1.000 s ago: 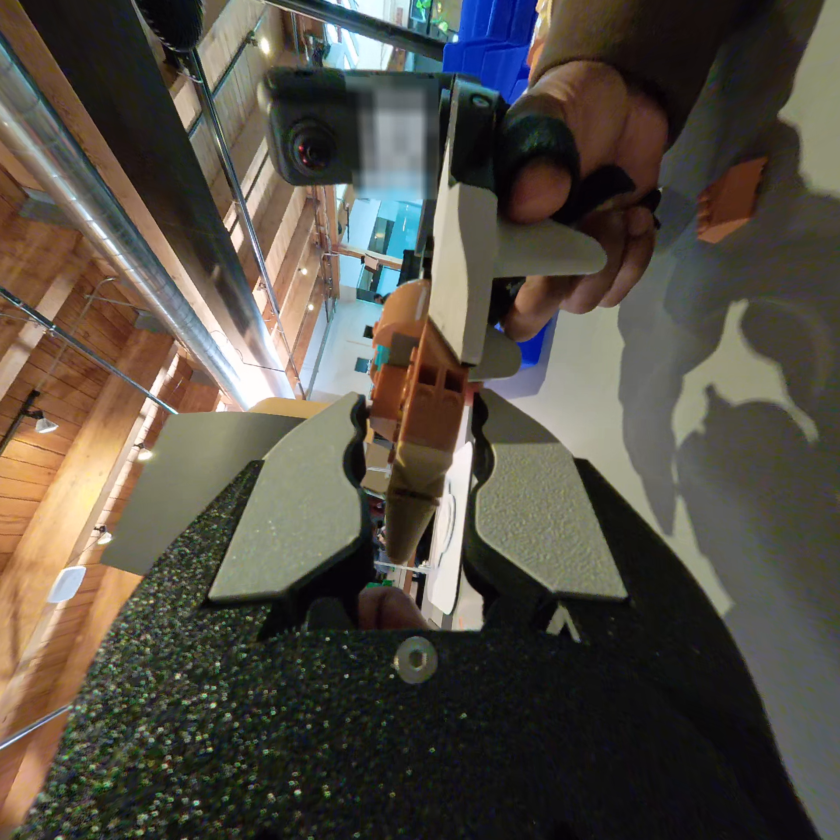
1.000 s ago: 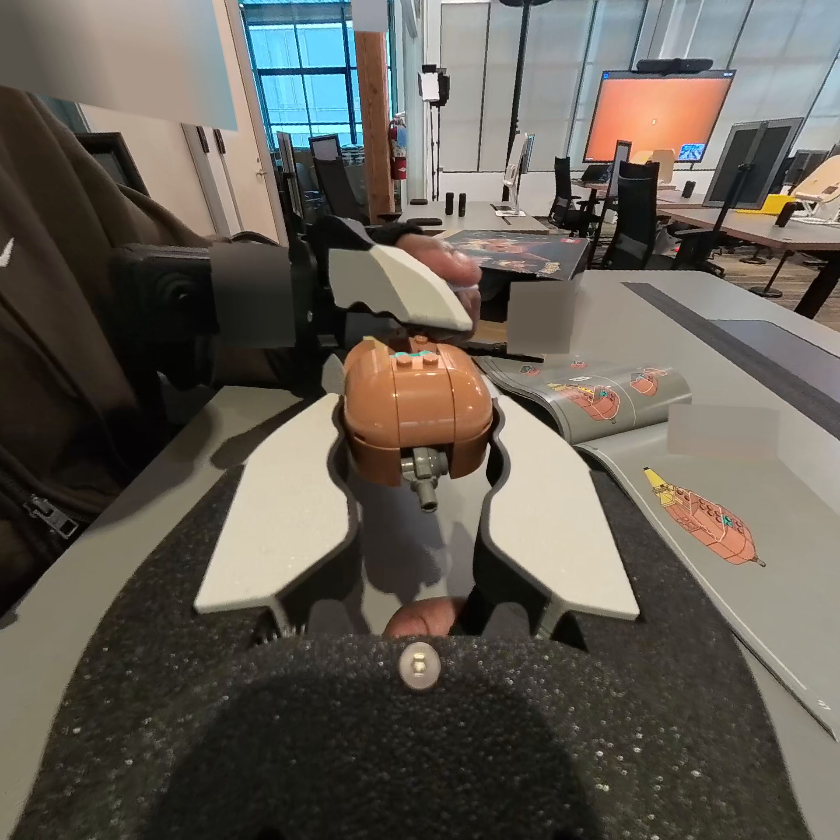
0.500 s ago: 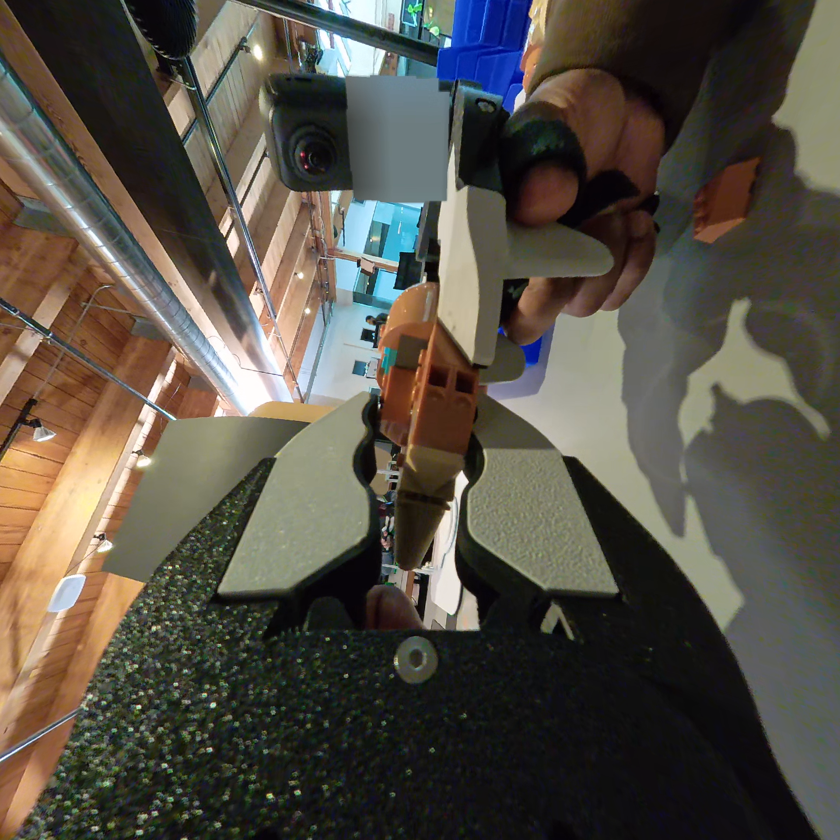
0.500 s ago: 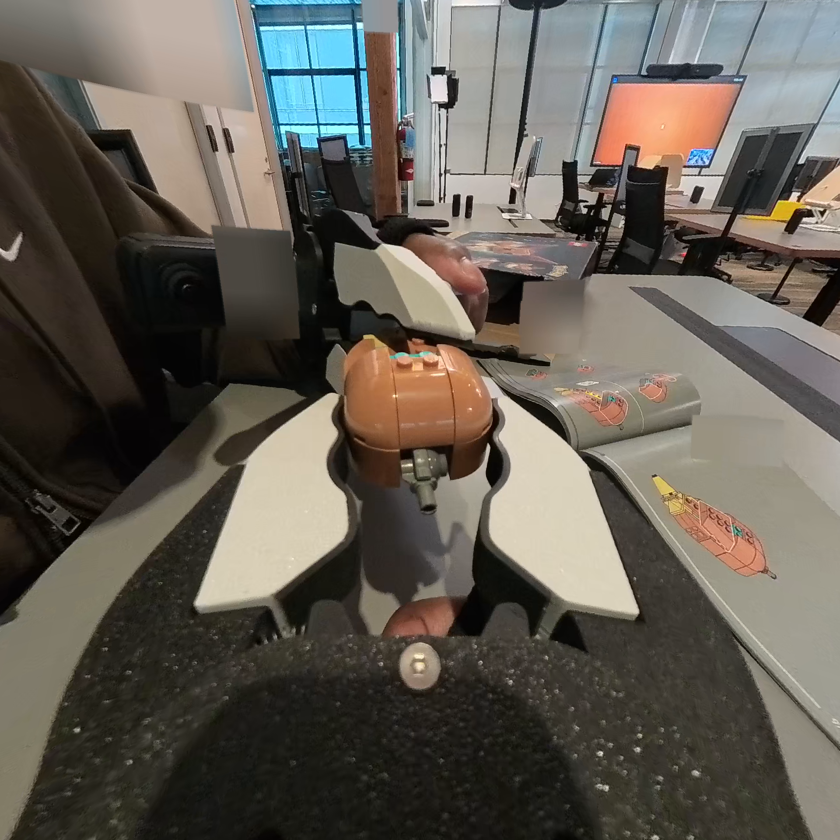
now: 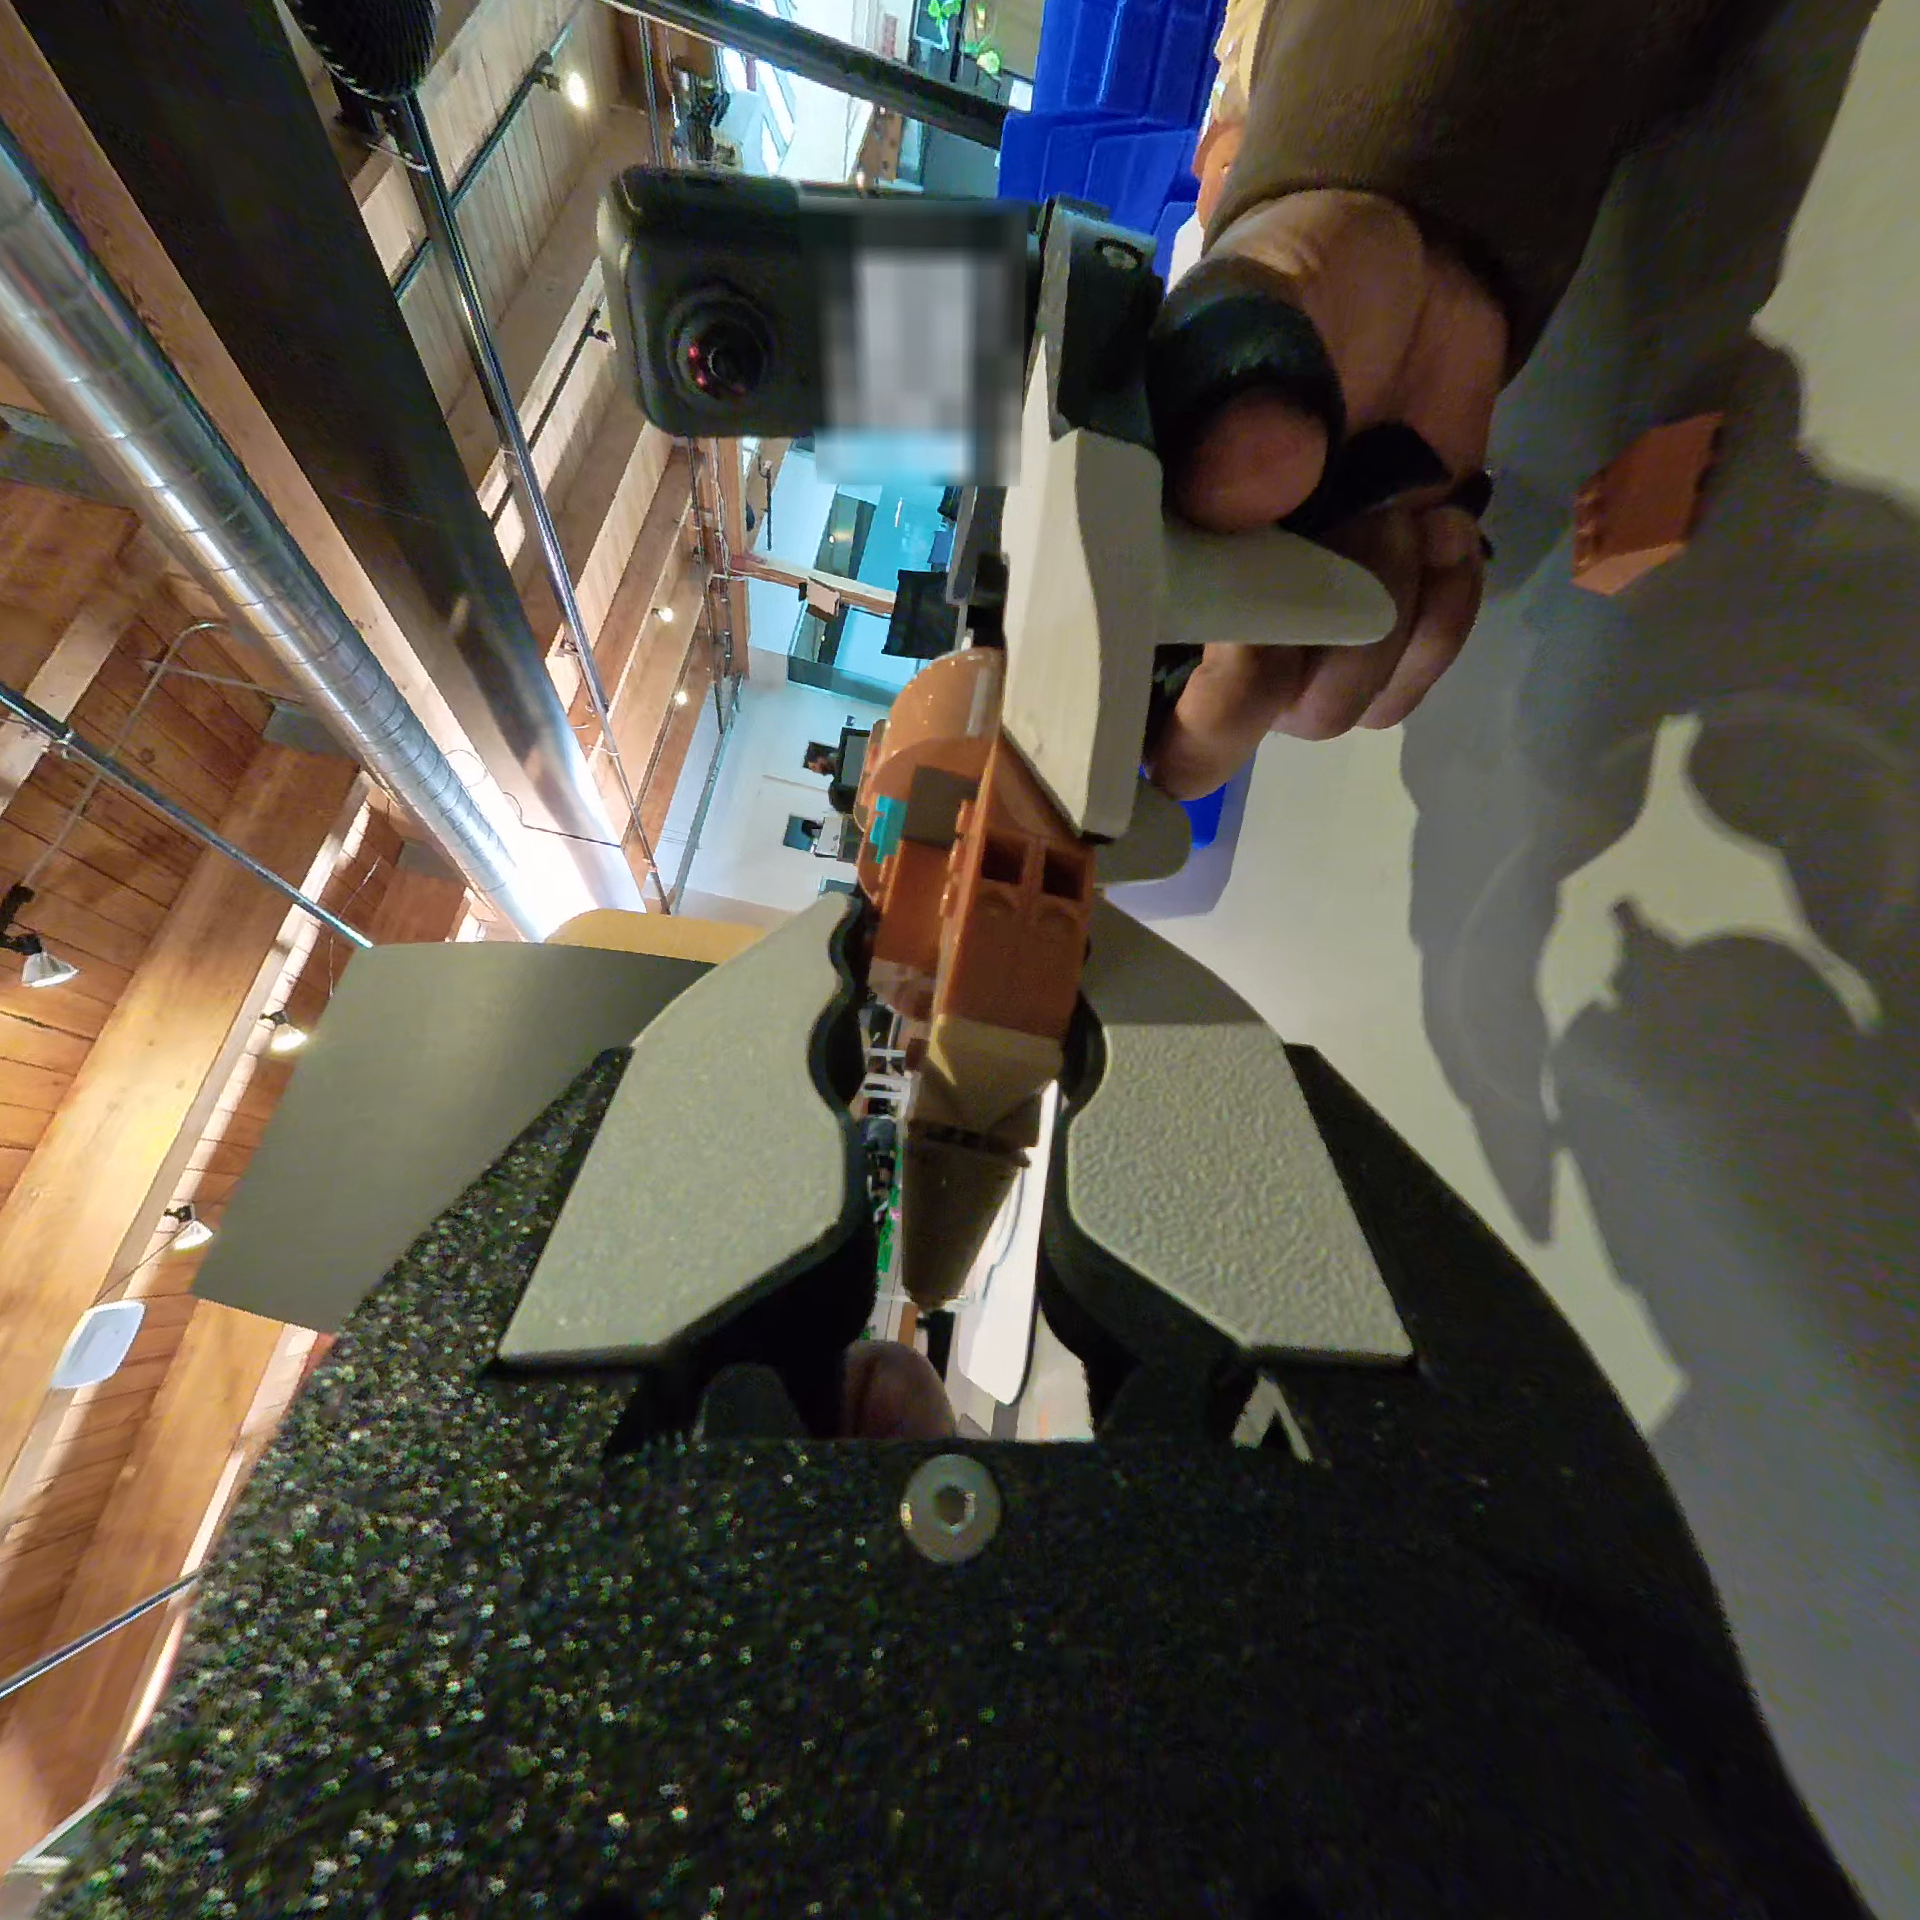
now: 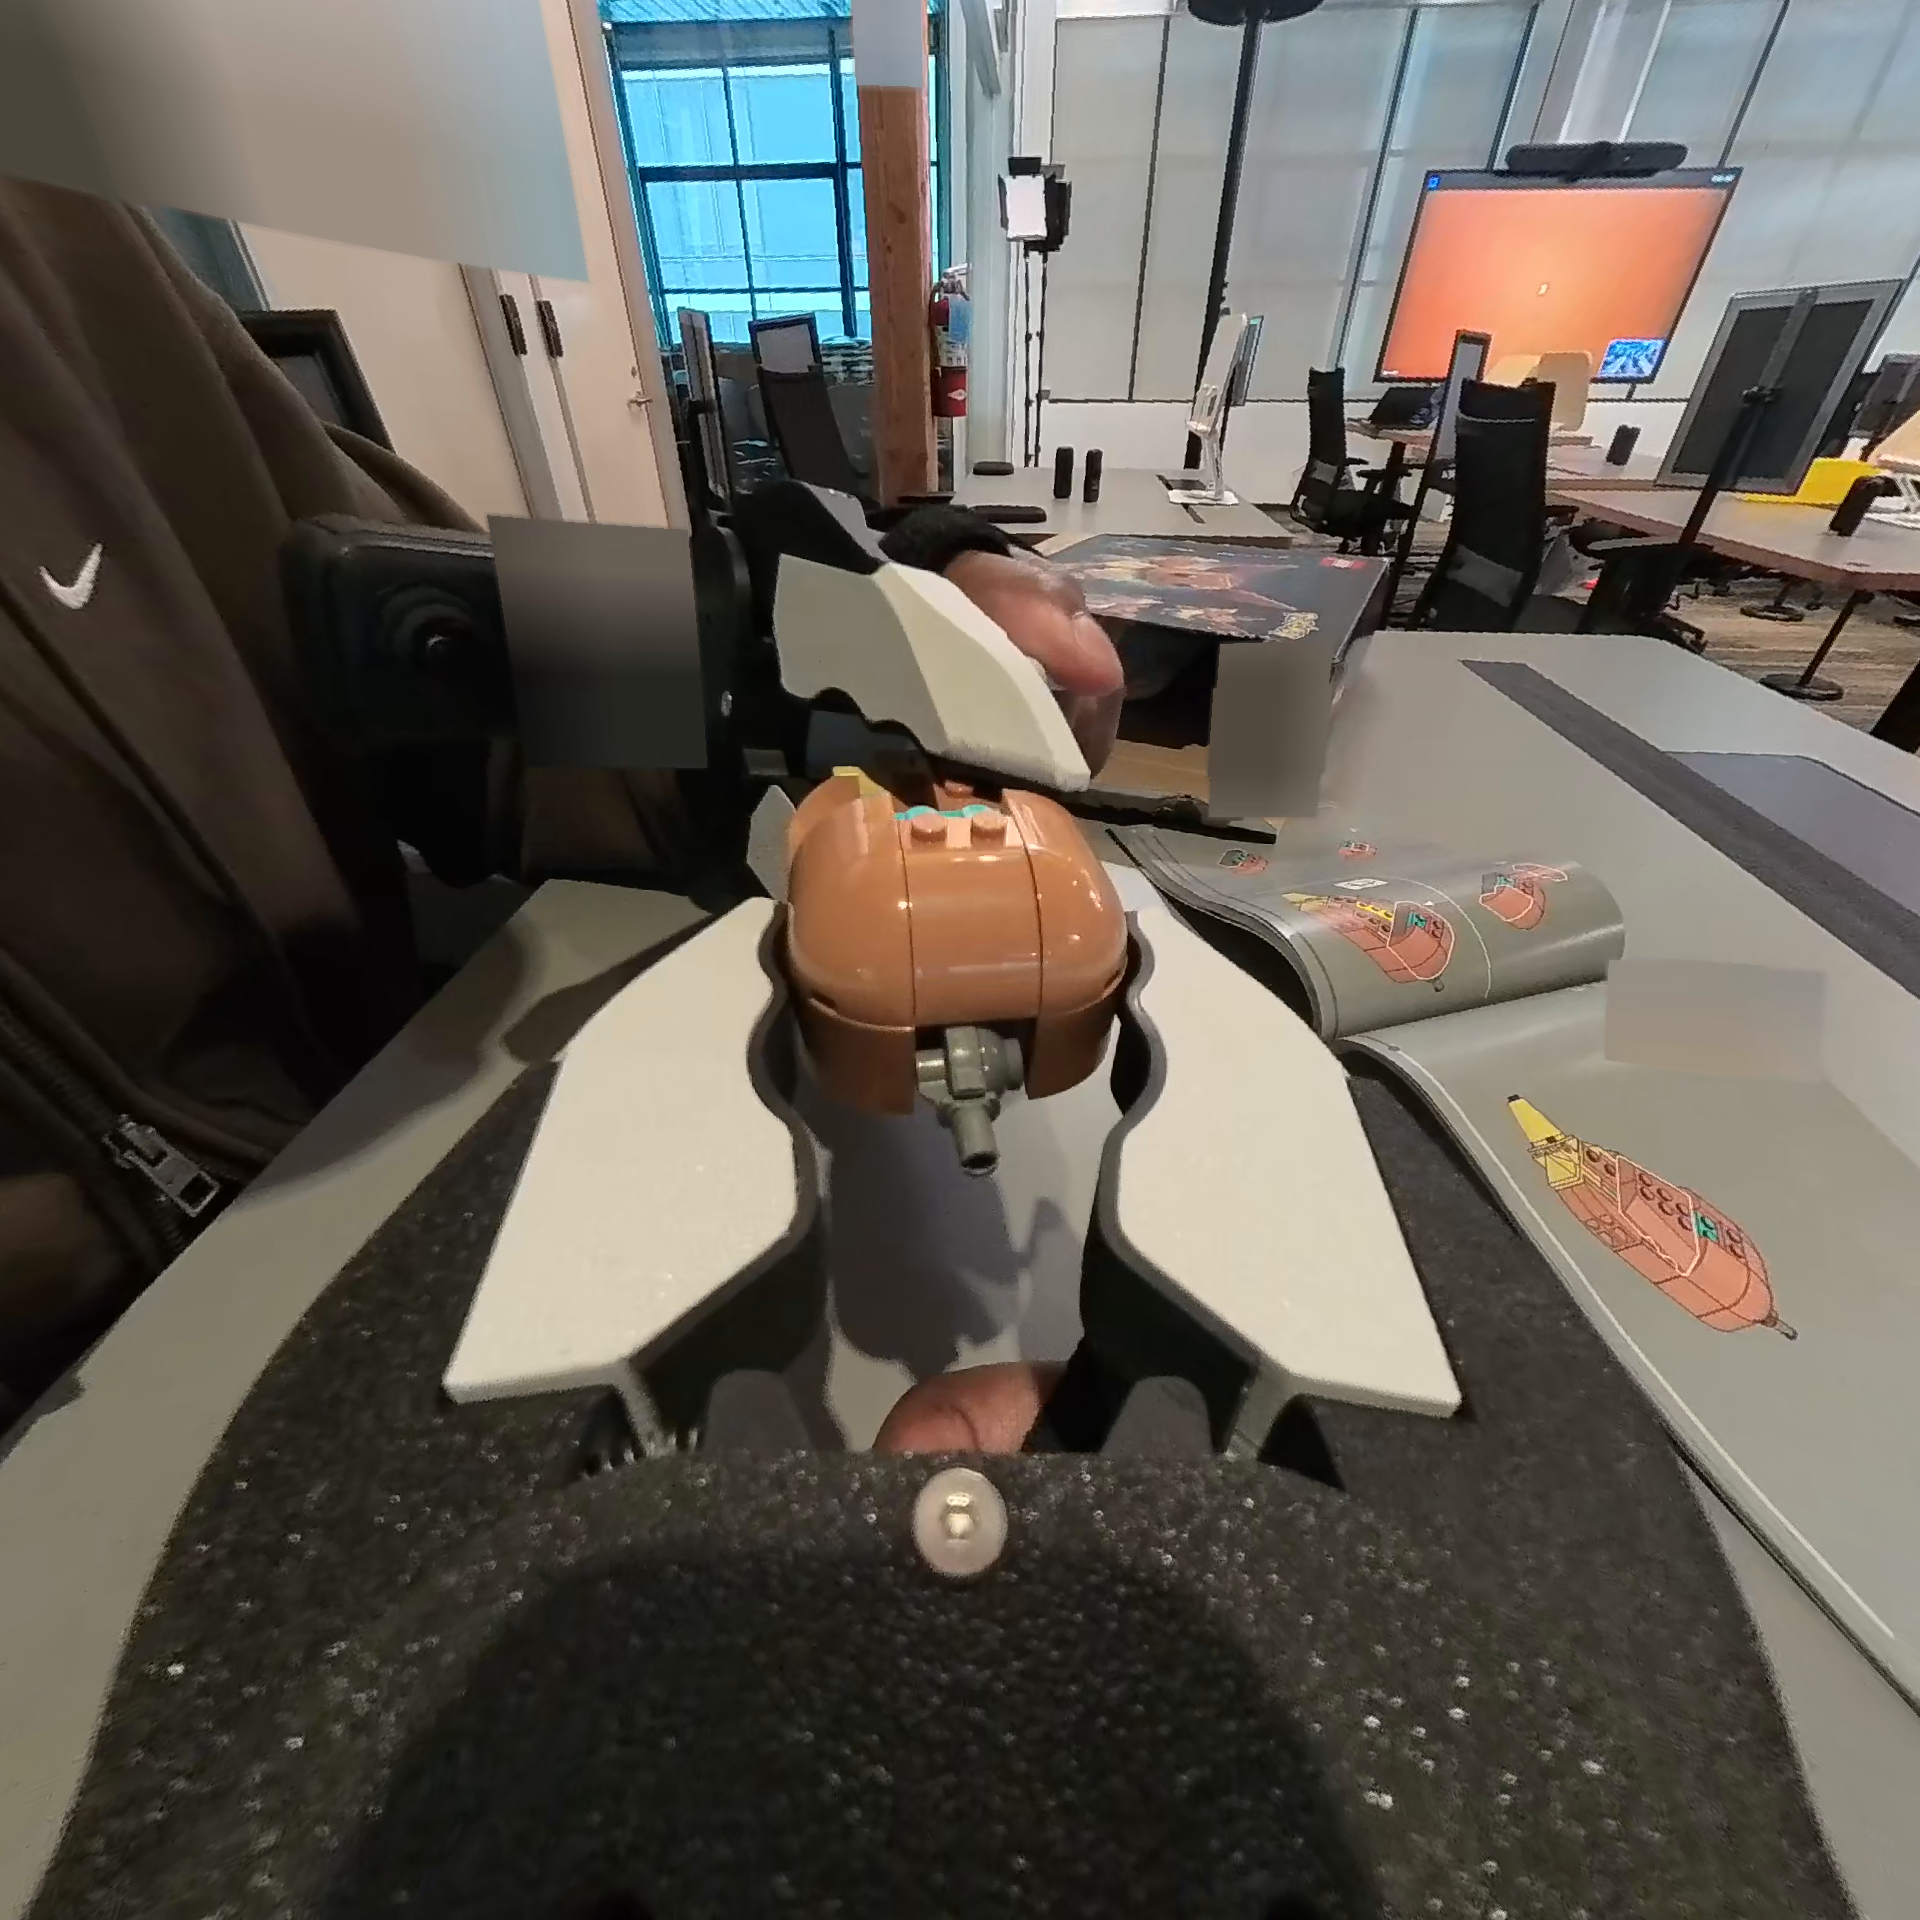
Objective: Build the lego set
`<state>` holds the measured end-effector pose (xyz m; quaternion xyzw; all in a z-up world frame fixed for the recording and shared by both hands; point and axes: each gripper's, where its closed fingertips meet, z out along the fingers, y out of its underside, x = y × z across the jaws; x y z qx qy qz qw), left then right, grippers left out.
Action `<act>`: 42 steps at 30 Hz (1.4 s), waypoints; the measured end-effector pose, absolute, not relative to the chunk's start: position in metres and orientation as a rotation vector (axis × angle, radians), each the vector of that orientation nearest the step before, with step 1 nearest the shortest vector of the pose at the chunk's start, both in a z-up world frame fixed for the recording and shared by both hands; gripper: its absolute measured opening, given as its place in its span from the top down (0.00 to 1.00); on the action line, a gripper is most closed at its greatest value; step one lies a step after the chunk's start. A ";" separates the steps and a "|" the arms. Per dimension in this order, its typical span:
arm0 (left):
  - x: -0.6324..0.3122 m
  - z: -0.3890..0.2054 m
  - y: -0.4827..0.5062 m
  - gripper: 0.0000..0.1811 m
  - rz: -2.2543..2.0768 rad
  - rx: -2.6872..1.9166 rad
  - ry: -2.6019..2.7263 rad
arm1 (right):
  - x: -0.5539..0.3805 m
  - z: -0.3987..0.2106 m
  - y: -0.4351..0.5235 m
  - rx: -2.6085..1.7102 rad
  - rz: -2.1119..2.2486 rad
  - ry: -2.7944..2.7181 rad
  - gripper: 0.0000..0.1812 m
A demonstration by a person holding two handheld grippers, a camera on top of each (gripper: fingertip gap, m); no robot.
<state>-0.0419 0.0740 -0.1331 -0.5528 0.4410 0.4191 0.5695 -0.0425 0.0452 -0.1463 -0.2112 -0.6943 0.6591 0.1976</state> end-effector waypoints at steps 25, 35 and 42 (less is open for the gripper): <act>-0.042 -0.125 0.067 0.68 0.713 -1.287 0.891 | -0.031 -0.127 0.051 -0.502 2.072 -1.853 0.67; -0.019 -0.120 0.060 0.67 0.503 -1.250 0.931 | -0.014 -0.123 0.044 -0.387 2.168 -1.897 0.67; -0.009 -0.123 0.059 0.69 0.505 -1.193 1.008 | -0.012 -0.129 0.037 -0.405 2.196 -1.967 0.67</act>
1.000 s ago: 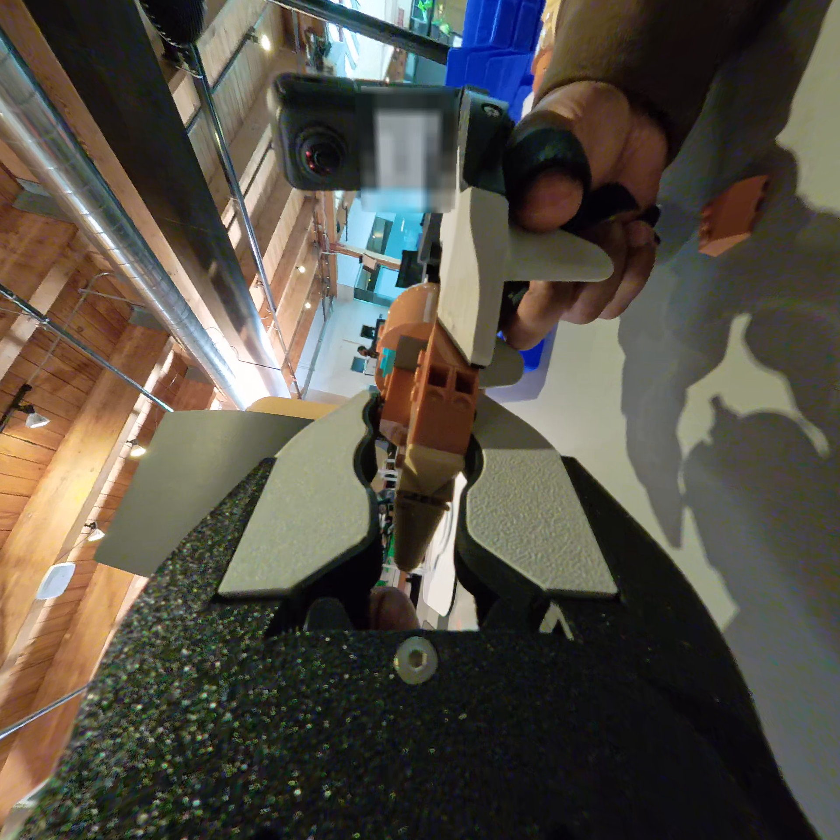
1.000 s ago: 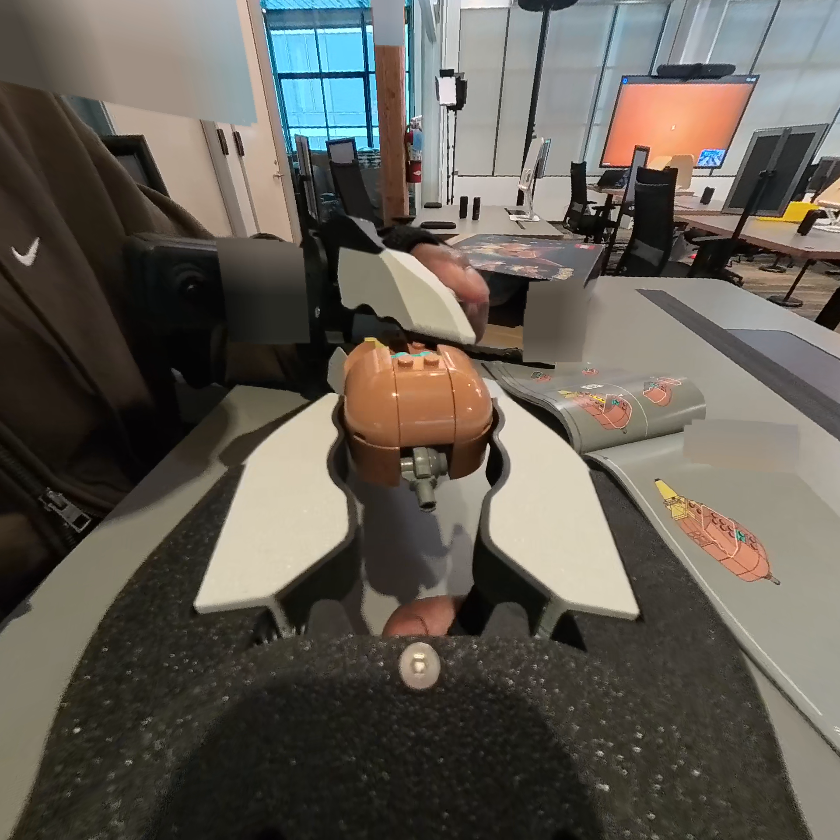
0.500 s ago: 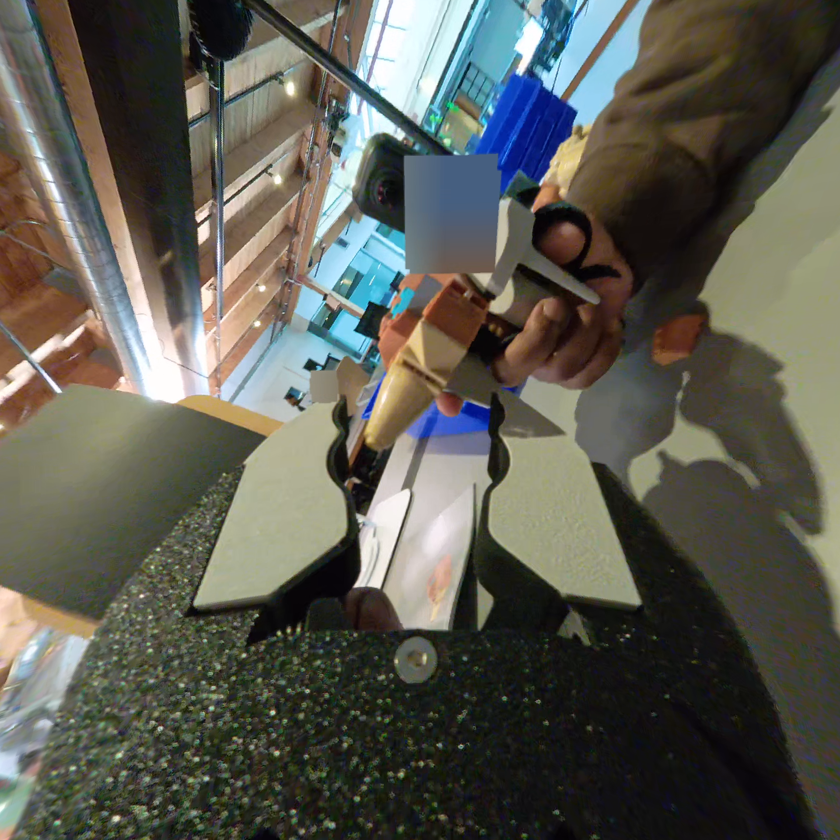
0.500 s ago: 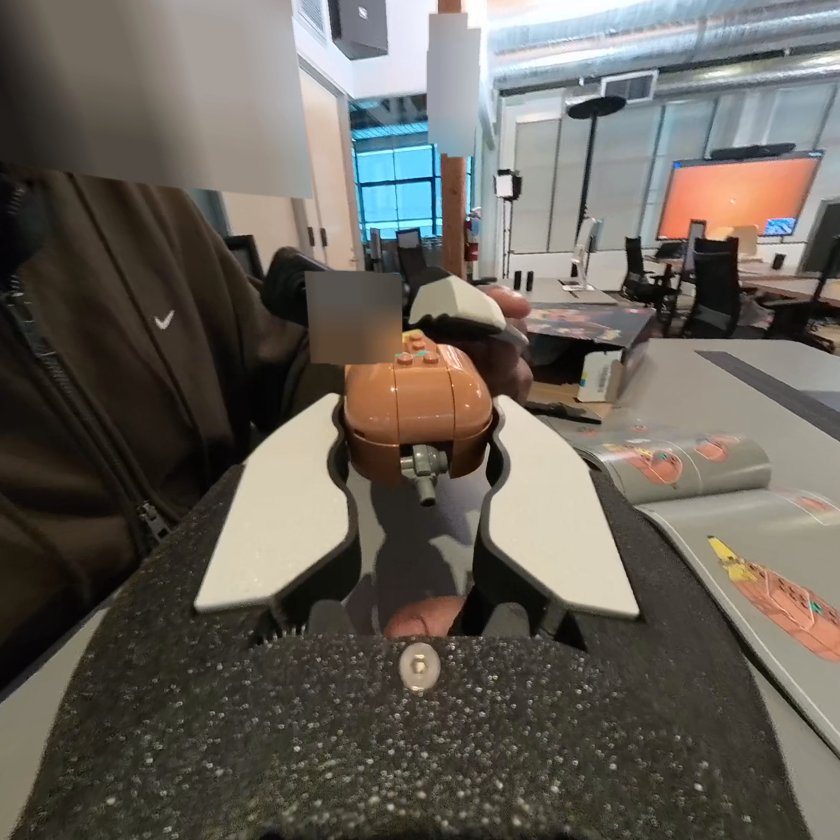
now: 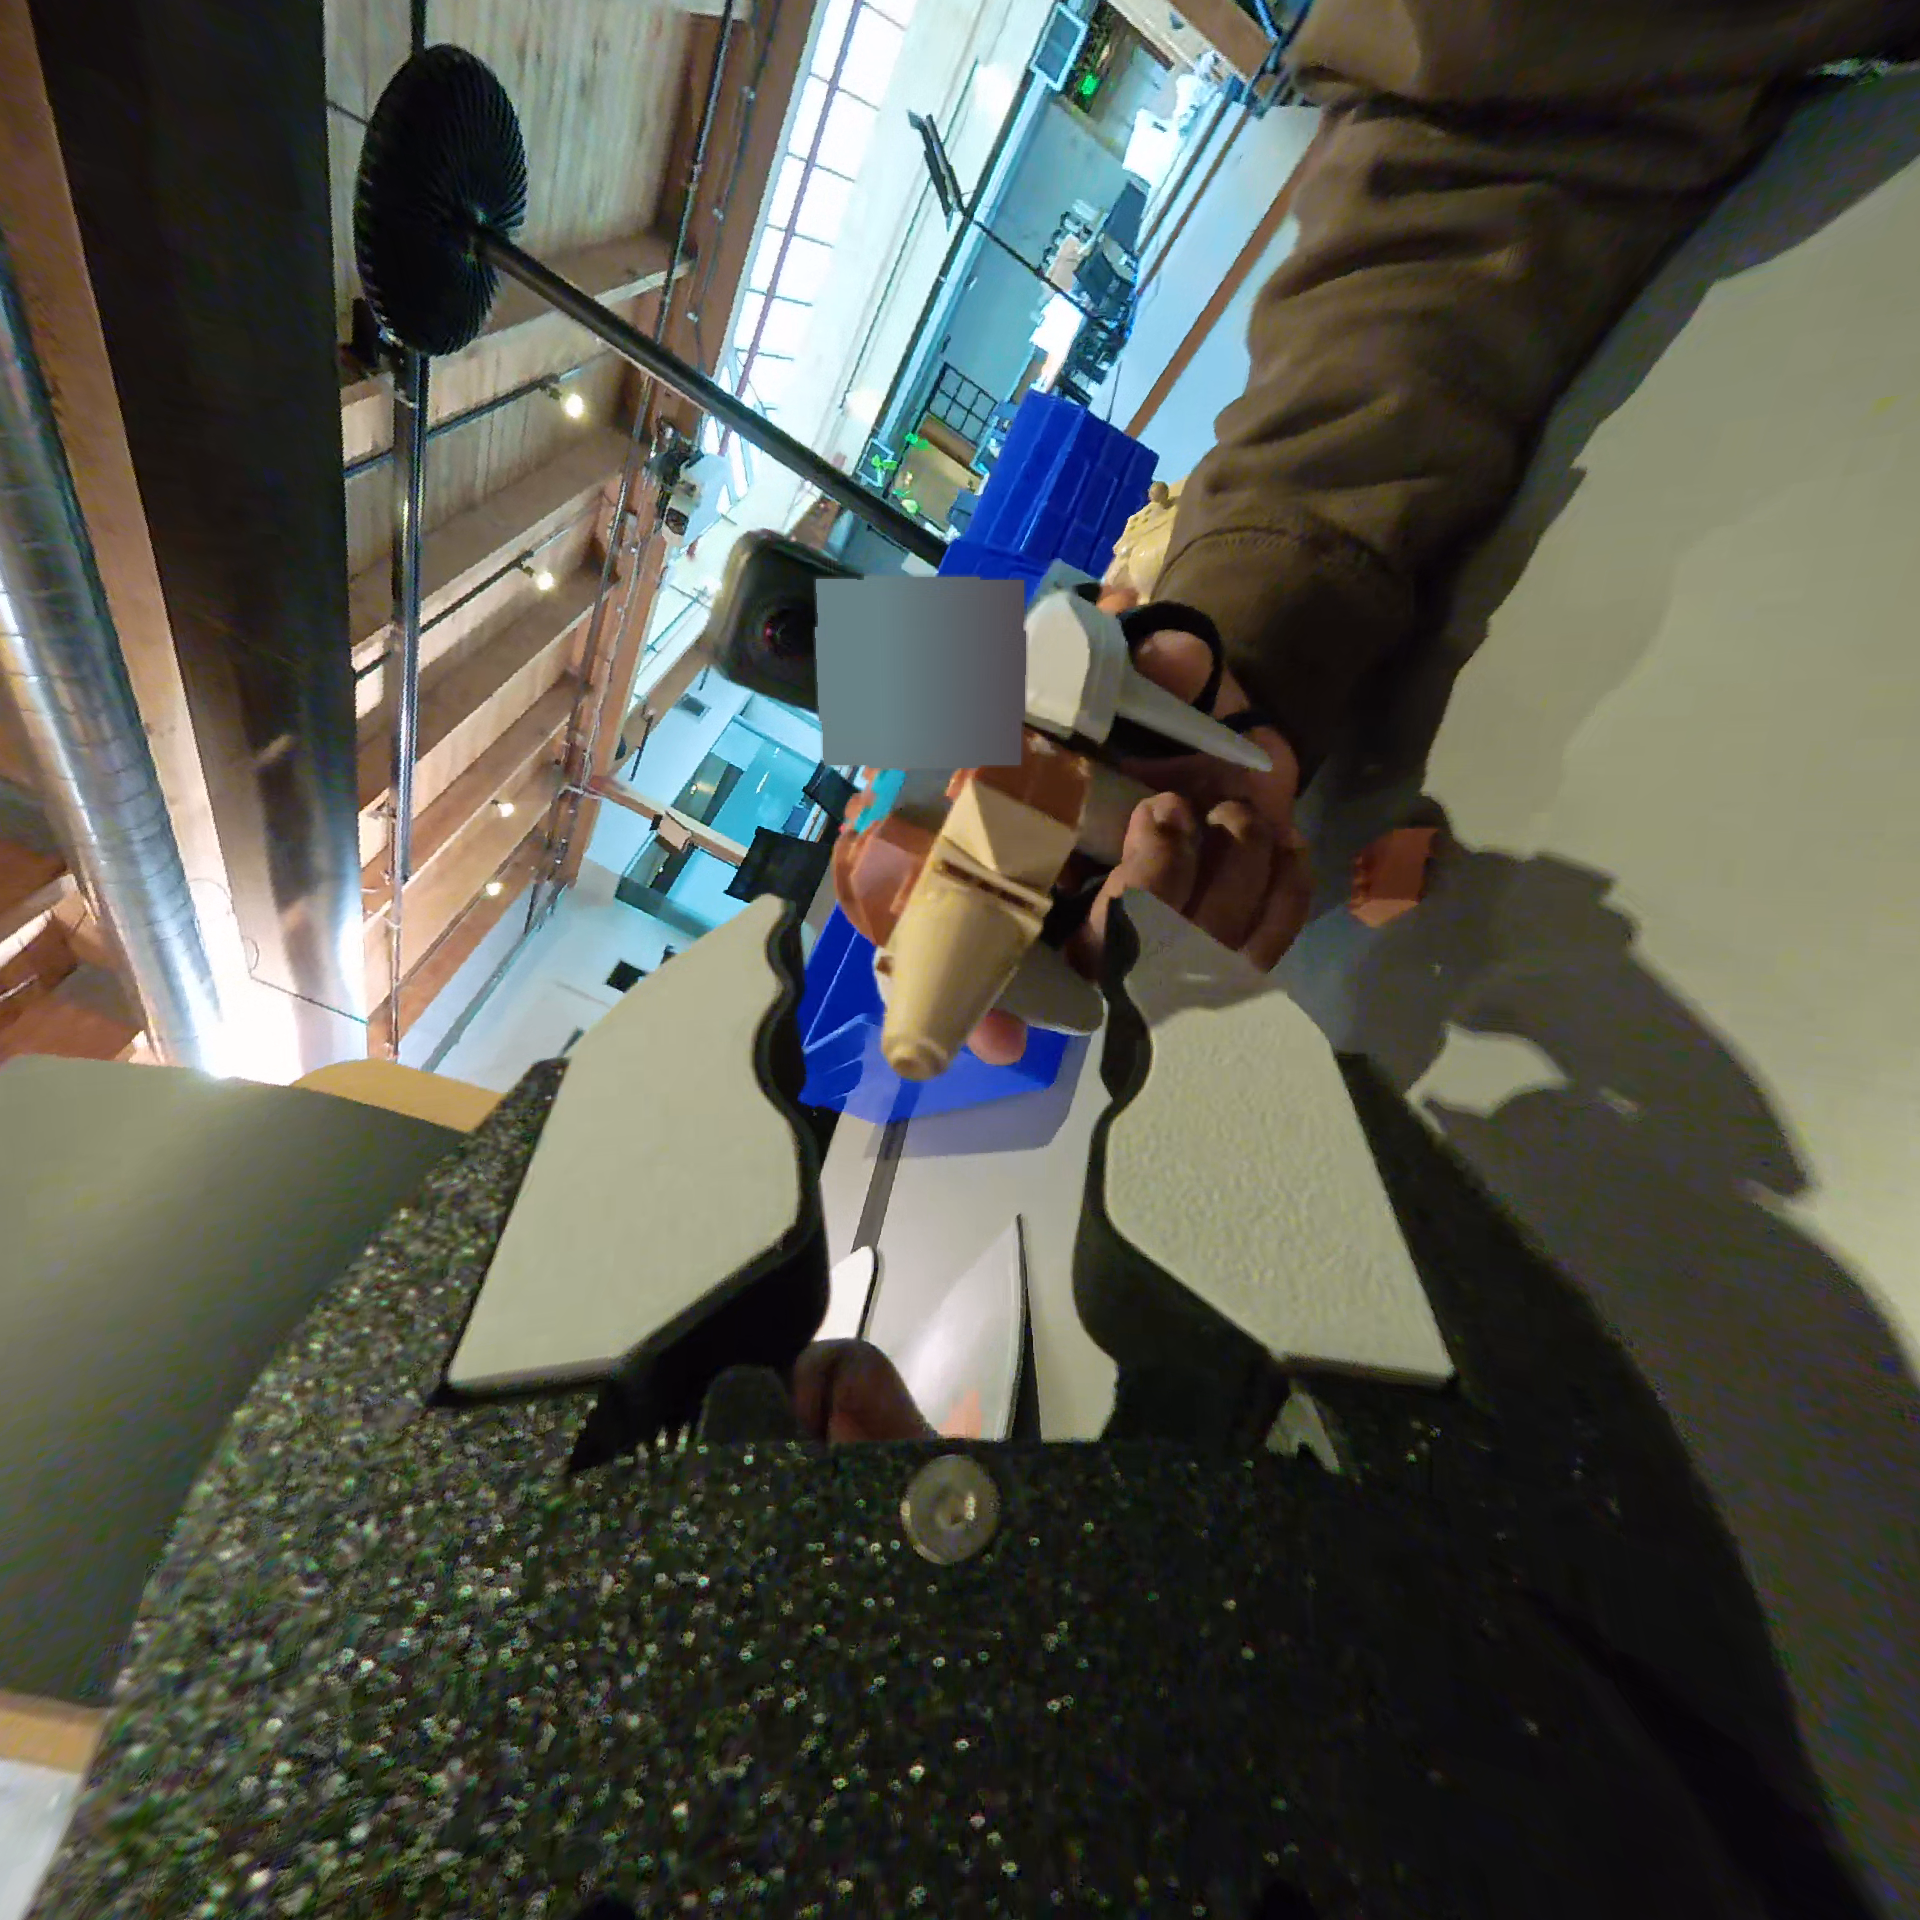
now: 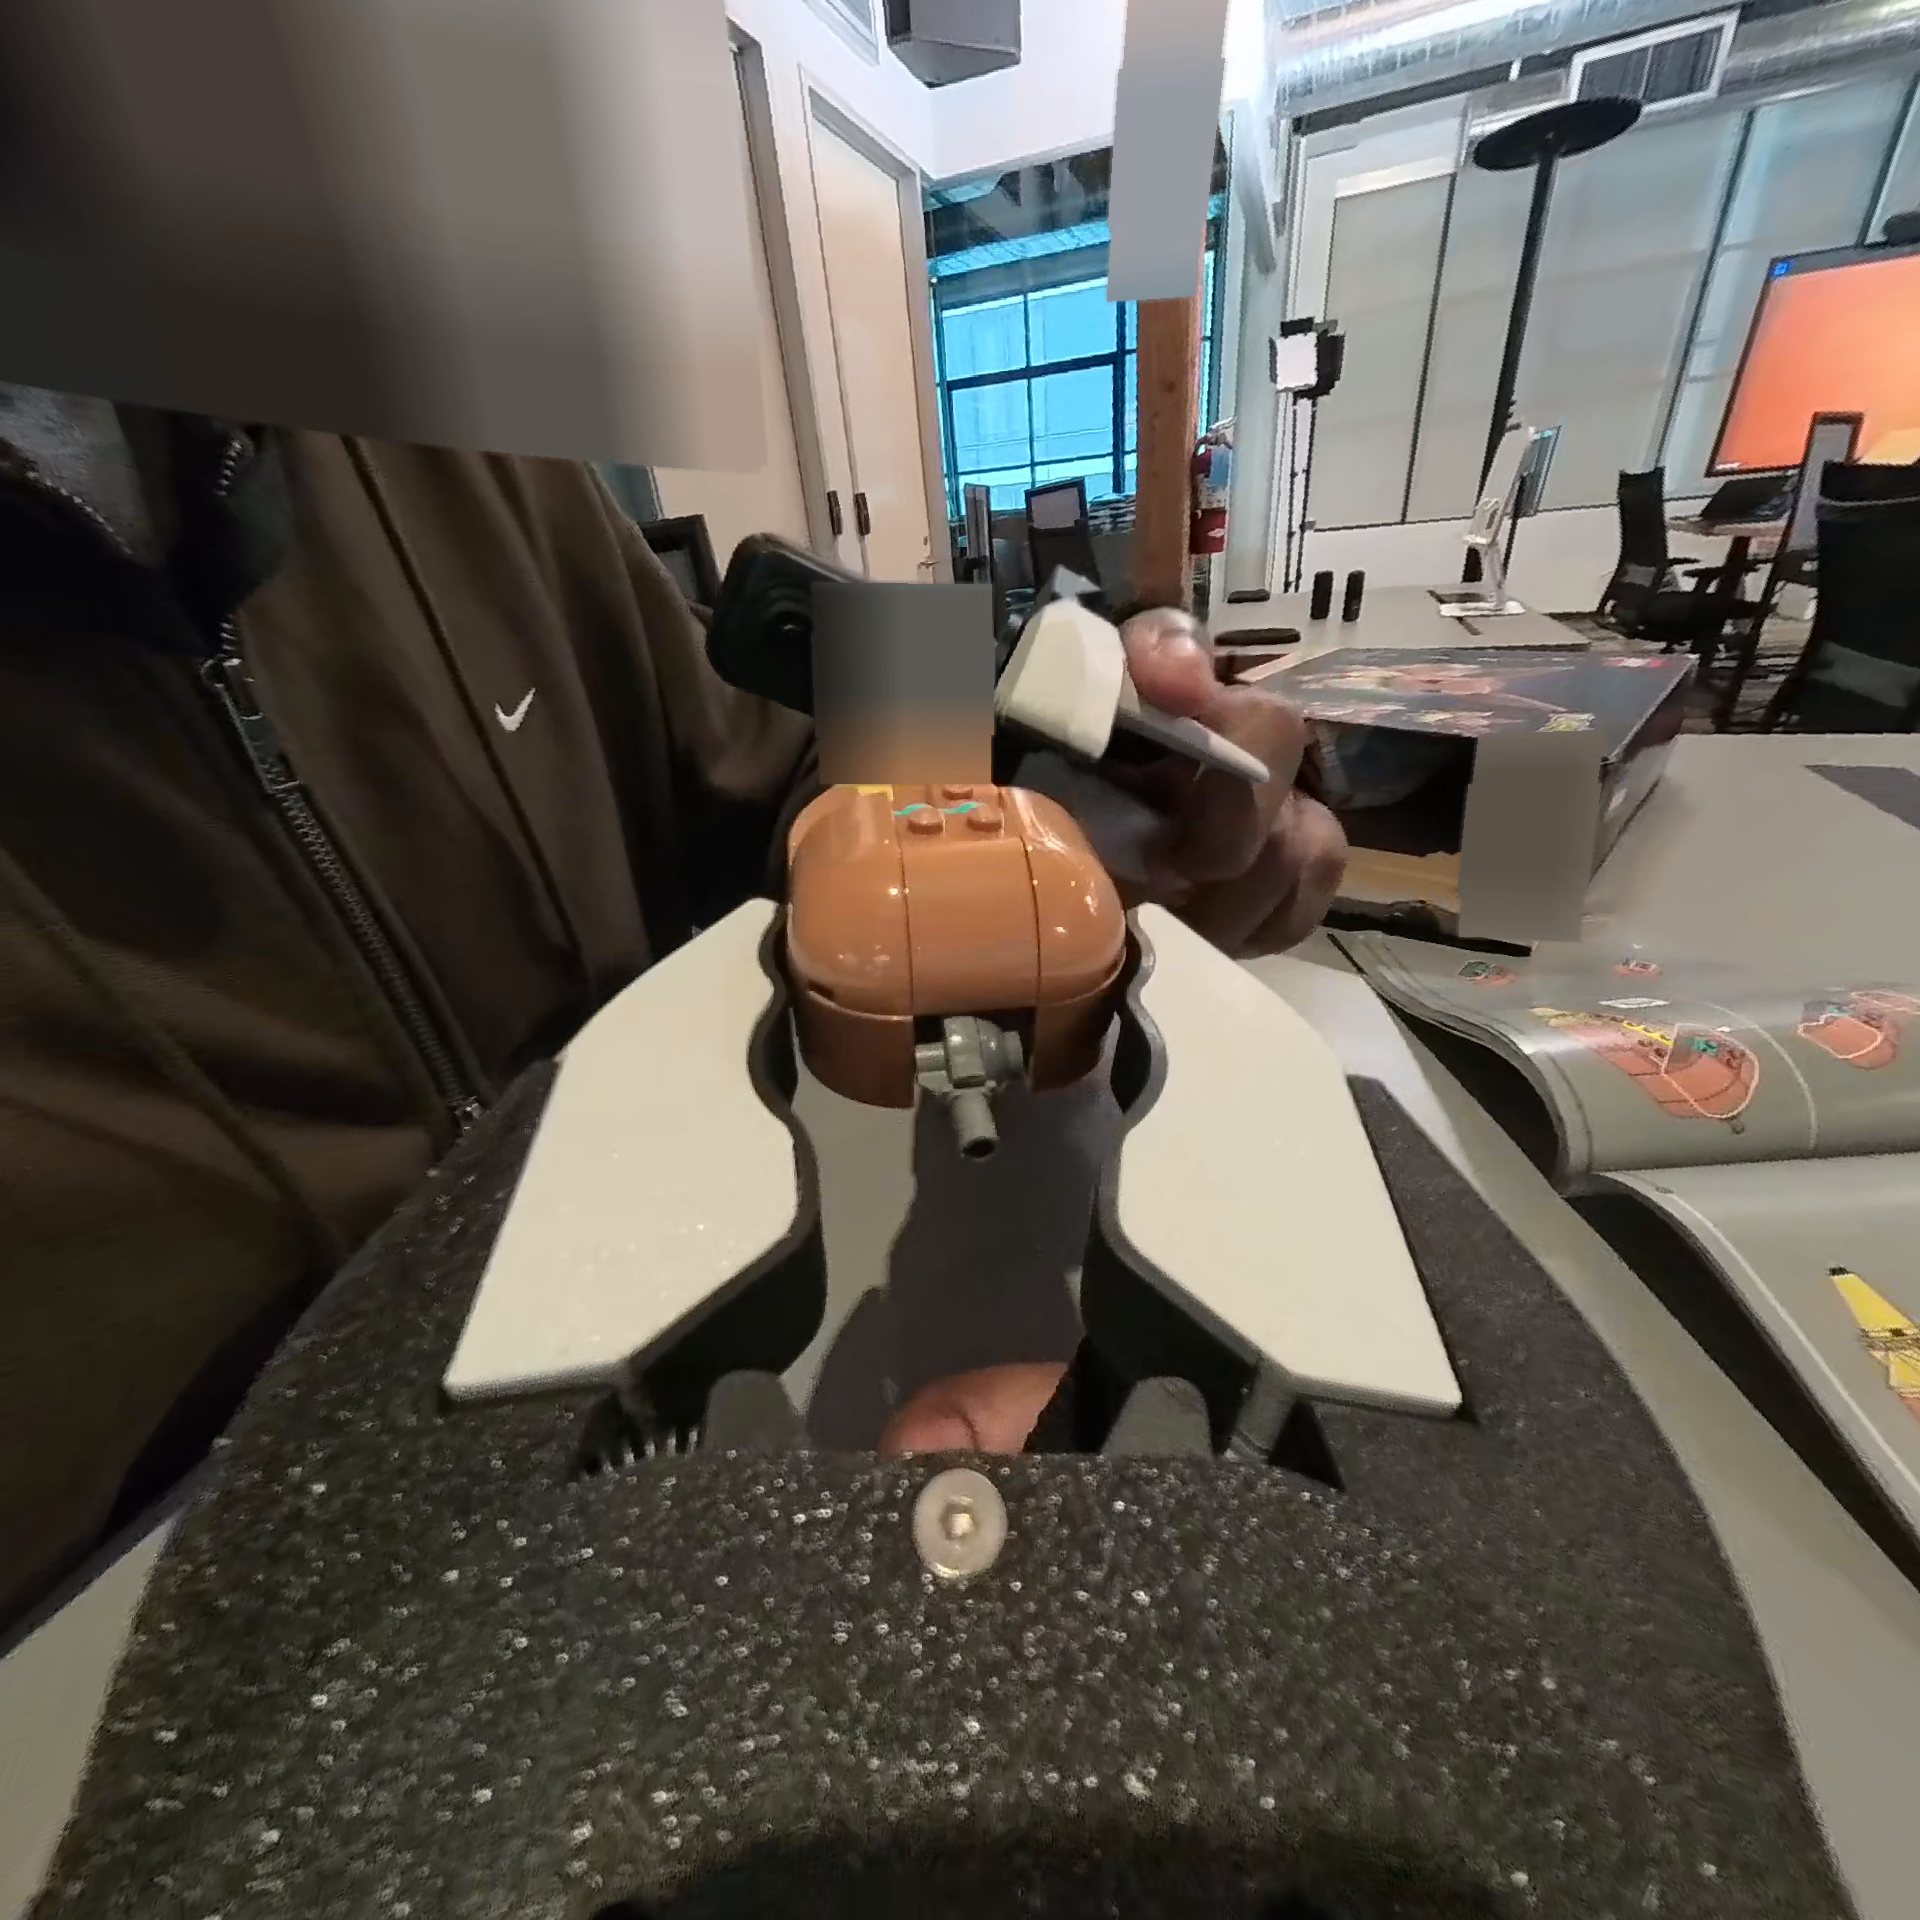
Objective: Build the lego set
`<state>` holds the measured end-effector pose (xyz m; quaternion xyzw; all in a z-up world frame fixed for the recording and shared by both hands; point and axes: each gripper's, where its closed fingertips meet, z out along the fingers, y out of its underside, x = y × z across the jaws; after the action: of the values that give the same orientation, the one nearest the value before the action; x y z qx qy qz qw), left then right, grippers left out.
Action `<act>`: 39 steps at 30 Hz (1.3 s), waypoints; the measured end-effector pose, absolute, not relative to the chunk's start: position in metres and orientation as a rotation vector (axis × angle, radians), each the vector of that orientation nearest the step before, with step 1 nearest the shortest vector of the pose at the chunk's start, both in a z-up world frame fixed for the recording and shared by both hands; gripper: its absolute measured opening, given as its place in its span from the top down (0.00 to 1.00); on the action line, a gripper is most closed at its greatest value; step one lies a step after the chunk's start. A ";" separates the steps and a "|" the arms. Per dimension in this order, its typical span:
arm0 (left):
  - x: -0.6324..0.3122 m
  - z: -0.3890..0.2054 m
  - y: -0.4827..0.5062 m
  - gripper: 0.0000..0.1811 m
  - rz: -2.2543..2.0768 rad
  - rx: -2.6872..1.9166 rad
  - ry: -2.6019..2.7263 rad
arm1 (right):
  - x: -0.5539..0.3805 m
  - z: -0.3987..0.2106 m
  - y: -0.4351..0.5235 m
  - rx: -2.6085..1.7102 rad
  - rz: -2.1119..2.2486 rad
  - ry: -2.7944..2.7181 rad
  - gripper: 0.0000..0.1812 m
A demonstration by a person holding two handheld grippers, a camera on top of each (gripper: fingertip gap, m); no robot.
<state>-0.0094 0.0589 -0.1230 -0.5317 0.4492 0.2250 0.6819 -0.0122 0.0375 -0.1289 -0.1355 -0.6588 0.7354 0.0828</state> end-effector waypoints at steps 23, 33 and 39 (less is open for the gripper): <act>-0.008 -0.124 0.060 0.84 0.524 -1.181 0.981 | -0.012 -0.135 0.037 -0.431 2.186 -2.010 0.67; -0.011 -0.126 0.062 0.79 0.518 -1.189 0.942 | -0.013 -0.129 0.041 -0.429 2.221 -1.958 0.67; -0.029 -0.141 0.057 0.69 0.345 -1.340 0.868 | -0.019 -0.129 0.051 -0.452 2.158 -1.939 0.67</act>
<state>-0.0290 0.0573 -0.1414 -0.5978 0.3875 0.1538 0.6847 -0.0194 0.0505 -0.1293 -0.1532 -0.6569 0.7310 0.1027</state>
